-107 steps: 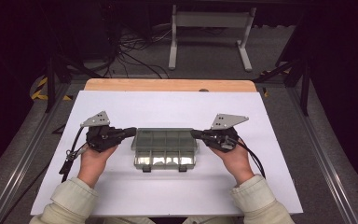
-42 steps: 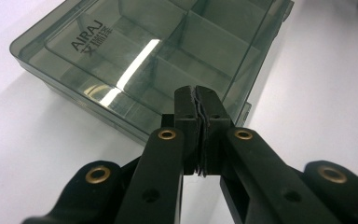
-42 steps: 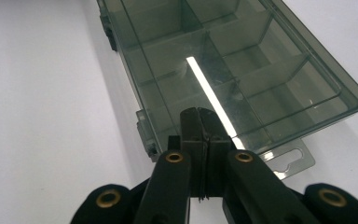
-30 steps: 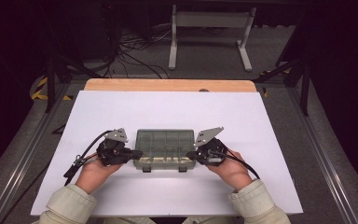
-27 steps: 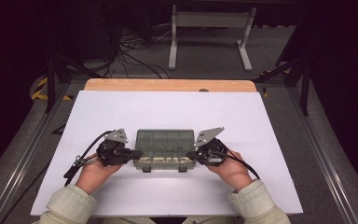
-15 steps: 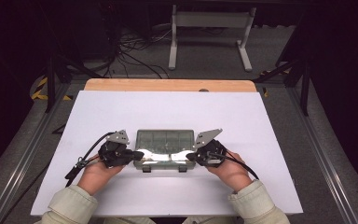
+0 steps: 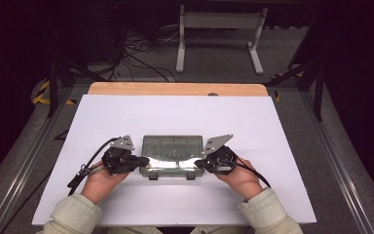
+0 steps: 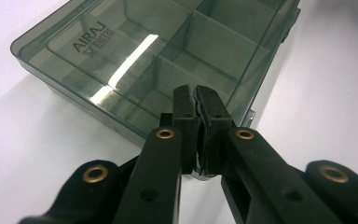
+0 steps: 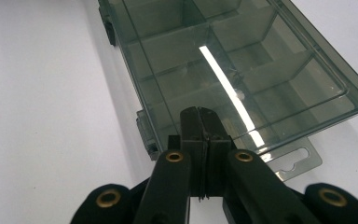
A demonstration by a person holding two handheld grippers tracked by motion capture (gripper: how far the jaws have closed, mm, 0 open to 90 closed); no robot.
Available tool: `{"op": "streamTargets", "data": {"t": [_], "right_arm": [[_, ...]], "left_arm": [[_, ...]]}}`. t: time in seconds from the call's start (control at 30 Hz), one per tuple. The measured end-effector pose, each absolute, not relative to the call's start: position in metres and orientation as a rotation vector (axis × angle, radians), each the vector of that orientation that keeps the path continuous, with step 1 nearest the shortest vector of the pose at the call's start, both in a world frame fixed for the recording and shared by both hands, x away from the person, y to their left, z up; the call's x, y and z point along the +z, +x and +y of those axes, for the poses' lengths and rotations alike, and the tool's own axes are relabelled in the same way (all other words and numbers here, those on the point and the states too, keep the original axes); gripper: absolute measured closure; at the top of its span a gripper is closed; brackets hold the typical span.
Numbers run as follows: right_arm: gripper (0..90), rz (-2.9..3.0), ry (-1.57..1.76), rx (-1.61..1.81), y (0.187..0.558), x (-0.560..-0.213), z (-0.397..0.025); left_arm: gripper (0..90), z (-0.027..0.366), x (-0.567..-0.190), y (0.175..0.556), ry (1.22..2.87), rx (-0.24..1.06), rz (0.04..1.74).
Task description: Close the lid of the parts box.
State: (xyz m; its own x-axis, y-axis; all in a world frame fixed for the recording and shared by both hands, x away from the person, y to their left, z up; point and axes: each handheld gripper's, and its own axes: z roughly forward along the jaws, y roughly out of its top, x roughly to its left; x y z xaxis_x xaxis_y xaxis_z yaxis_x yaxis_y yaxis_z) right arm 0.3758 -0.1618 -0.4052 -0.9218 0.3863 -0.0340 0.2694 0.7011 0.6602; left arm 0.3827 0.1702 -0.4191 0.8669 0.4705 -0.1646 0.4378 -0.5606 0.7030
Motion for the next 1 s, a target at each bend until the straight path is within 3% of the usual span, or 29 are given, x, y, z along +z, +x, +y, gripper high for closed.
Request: {"op": "streamTargets", "data": {"t": [0.27,0.3,0.63,0.77,0.9,1.0], "right_arm": [[85.0,2.718,0.526,0.994,0.374,-0.404,-0.16],[81.8,2.709,0.53,0.995,0.374,-0.404,-0.16],[42.3,2.57,0.581,1.103,0.369,-0.389,-0.169],[33.4,2.531,0.587,1.152,0.366,-0.383,-0.173],[19.5,2.475,0.588,1.23,0.361,-0.376,-0.178],[16.7,2.452,0.589,1.263,0.358,-0.372,-0.182]], "left_arm": [[72.1,0.171,-0.418,0.383,2.211,0.033,0.663],[72.1,0.172,-0.416,0.381,2.204,0.049,0.665],[36.4,0.178,-0.4,0.367,2.089,0.113,0.63],[29.2,0.182,-0.395,0.362,2.053,0.137,0.628],[15.3,0.186,-0.392,0.356,2.011,0.161,0.633],[9.7,0.19,-0.391,0.351,1.98,0.2,0.638]]}}
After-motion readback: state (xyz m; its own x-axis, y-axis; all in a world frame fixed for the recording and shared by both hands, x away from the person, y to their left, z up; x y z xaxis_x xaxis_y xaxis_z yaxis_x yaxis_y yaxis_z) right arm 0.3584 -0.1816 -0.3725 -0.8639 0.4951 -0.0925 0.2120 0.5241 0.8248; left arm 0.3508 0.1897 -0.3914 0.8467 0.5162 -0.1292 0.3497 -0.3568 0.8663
